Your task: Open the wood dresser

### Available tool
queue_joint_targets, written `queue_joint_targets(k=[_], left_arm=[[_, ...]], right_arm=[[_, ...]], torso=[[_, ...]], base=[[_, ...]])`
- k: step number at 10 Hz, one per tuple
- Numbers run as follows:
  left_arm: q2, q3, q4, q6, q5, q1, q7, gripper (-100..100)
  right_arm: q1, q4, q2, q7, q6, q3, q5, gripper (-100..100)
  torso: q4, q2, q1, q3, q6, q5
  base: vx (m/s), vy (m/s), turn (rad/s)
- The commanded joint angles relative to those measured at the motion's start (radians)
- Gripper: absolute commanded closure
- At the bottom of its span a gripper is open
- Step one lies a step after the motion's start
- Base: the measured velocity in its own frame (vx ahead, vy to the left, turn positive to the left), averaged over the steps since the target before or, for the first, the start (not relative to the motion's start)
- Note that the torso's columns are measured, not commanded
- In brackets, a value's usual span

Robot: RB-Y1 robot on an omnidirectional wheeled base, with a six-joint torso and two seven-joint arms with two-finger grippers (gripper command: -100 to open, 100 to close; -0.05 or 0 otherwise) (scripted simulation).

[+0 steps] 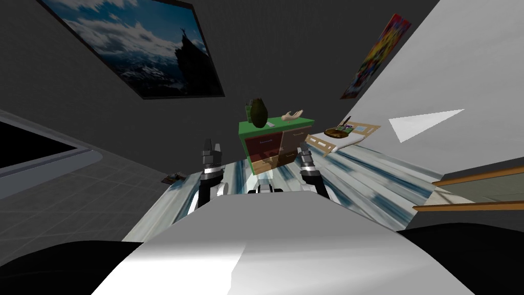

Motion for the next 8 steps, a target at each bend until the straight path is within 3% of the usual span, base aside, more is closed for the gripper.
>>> queue_joint_targets(k=[1, 8], left_arm=[[0.0, 0.0, 0.0, 0.0, 0.0, 0.0, 0.0, 0], [0.0, 0.0, 0.0, 0.0, 0.0, 0.0, 0.0, 0]], right_arm=[[-0.014, 0.028, -0.029, 0.078, -0.021, 0.003, 0.04, -100], [-0.042, 0.079, -0.063, 0.246, -0.059, 0.008, 0.12, -100]], torso=[[0.001, 0.001, -0.001, -0.001, 0.0, 0.0], [0.001, 0.002, -0.001, 0.0, 0.0, 0.0]], base=[[0.058, 0.043, -0.068], [0.038, 0.038, -0.051]])
